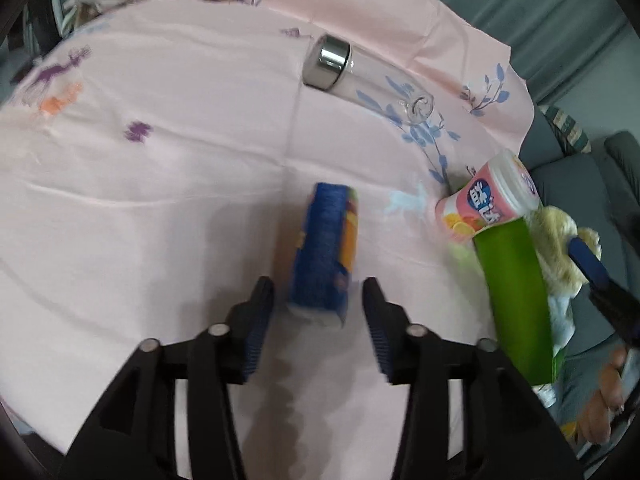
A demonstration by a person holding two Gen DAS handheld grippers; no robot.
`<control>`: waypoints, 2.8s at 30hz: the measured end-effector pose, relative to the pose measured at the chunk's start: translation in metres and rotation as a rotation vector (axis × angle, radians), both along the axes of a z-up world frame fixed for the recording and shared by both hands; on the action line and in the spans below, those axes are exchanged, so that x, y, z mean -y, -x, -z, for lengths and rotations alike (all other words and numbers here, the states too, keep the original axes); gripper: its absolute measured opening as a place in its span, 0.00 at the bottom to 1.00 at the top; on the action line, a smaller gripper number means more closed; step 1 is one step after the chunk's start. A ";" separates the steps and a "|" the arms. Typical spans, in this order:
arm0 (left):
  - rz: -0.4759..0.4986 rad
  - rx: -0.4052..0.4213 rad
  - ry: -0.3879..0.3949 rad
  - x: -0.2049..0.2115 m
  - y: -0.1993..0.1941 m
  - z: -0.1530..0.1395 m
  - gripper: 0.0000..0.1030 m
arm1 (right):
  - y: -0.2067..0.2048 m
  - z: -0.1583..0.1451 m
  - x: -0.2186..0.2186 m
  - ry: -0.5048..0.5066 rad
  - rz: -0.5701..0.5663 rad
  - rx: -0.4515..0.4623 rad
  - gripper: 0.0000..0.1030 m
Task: Organize soft objects
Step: 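Move the open right gripper to the blue-and-orange tissue pack, then close the right gripper on the tissue pack, then lift the tissue pack with the right gripper and carry it over the box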
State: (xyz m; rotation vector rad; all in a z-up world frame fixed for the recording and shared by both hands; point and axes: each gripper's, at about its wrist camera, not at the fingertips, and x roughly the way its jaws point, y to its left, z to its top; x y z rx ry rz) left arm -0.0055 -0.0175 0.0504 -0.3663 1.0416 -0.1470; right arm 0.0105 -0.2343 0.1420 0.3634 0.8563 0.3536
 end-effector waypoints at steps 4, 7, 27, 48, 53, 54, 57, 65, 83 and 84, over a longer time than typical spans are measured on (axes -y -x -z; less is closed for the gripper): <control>-0.005 0.044 -0.034 -0.019 0.010 -0.006 0.60 | -0.009 0.026 -0.031 0.008 -0.062 -0.079 0.86; -0.006 0.056 -0.033 -0.026 0.002 -0.007 0.59 | -0.017 0.045 -0.041 -0.045 -0.073 -0.125 0.86; 0.069 0.034 0.020 -0.026 -0.018 0.022 0.35 | -0.044 0.120 -0.094 -0.227 -0.198 -0.352 0.51; 0.104 0.311 -0.037 -0.016 0.012 -0.022 0.30 | -0.015 0.065 -0.095 -0.195 -0.199 -0.048 0.51; 0.111 0.411 -0.052 -0.014 0.024 -0.037 0.30 | -0.003 0.045 -0.095 -0.195 -0.184 0.065 0.51; 0.113 0.433 -0.050 -0.015 0.027 -0.040 0.30 | 0.001 0.041 -0.095 -0.192 -0.185 0.093 0.51; 0.136 0.491 -0.050 -0.016 0.034 -0.049 0.31 | 0.012 0.030 -0.096 -0.182 -0.176 0.152 0.51; 0.153 0.603 -0.027 -0.010 0.051 -0.076 0.31 | 0.037 -0.004 -0.087 -0.175 -0.163 0.281 0.51; 0.385 0.630 0.077 0.113 0.033 -0.122 0.32 | 0.061 -0.060 0.041 -0.105 0.072 0.328 0.51; 0.401 0.623 0.084 0.124 0.031 -0.122 0.32 | 0.062 -0.060 0.050 -0.114 0.084 0.321 0.51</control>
